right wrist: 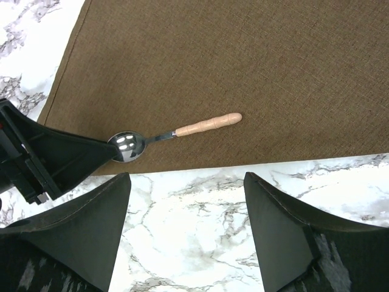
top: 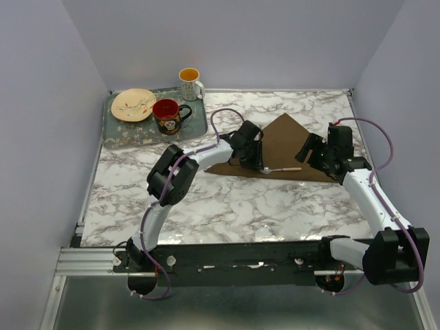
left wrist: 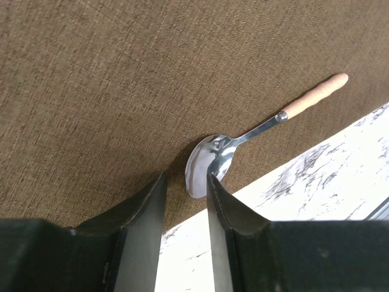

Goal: Fold the napkin, place the utensils inside, and roll it up
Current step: Place the utensil onto the napkin

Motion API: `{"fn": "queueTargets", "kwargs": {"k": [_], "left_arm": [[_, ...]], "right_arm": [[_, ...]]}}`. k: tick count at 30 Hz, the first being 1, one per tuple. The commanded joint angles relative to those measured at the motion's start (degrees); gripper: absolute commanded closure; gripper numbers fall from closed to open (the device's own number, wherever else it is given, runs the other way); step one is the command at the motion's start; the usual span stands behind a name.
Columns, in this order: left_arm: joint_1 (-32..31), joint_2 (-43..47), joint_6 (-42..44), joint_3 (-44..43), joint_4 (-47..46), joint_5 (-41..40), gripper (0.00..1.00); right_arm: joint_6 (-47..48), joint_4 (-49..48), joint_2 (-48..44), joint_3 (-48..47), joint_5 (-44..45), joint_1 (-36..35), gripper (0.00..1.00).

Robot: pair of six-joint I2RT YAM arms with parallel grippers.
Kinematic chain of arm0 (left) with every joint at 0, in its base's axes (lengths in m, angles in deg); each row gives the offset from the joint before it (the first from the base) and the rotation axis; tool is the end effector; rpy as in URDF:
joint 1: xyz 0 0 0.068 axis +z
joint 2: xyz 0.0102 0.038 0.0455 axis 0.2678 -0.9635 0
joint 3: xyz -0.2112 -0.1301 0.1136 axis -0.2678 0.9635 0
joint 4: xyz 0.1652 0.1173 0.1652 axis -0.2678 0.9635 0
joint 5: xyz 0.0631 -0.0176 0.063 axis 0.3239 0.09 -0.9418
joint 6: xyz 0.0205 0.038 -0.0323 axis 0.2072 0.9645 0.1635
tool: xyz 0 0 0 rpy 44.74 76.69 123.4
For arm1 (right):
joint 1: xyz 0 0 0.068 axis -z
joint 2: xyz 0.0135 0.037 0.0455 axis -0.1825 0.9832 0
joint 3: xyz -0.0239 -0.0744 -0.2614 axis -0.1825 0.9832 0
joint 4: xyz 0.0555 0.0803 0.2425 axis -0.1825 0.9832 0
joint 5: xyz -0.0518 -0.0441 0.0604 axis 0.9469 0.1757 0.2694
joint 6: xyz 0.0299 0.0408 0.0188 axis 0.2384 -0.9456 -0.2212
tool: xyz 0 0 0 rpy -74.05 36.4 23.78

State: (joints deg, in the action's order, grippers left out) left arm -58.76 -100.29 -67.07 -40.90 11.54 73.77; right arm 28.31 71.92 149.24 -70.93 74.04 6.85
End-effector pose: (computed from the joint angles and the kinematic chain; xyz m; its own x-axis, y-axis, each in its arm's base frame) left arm 0.3455 -0.3356 0.1630 -0.9311 0.0099 -0.3648 0.2190 0.8147 -0.5369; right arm 0.2471 0.0175 0.2614 -0.6754 0.3830 -0.6303 0.2105 0.9191 0.3330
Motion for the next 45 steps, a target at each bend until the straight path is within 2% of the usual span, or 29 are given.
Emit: {"fn": "queueTargets", "kwargs": {"k": [1, 10, 11, 13, 29, 45], "left_arm": [[0.24, -2.11, -1.01, -1.30, -1.29, 3.57, 0.62], [0.42, -2.98, -3.47, -0.68, -5.86, 9.19, 0.77], [0.42, -2.98, -3.48, -0.68, -5.86, 9.28, 0.91], [0.68, -2.46, -3.74, 0.02, -6.56, 9.72, 1.00], [1.39, -4.13, -6.37, 0.28, -8.76, 17.28, 1.00], [1.47, -3.95, -4.18, -1.47, -2.00, 14.38, 1.00]], "right_arm": [[0.87, -0.75, -1.83, 0.78, 1.45, 0.32, 0.17], [1.13, -0.75, -2.18, 0.78, 1.36, 0.32, 0.17], [1.30, -0.75, -2.27, 0.78, 1.36, 0.32, 0.17], [1.39, -0.75, -2.71, 0.96, 1.62, 0.32, 0.17], [1.75, -0.75, -2.01, 1.49, 1.01, 0.32, 0.17], [1.74, -1.45, -1.21, 1.84, 0.04, 0.32, 0.17]]}}
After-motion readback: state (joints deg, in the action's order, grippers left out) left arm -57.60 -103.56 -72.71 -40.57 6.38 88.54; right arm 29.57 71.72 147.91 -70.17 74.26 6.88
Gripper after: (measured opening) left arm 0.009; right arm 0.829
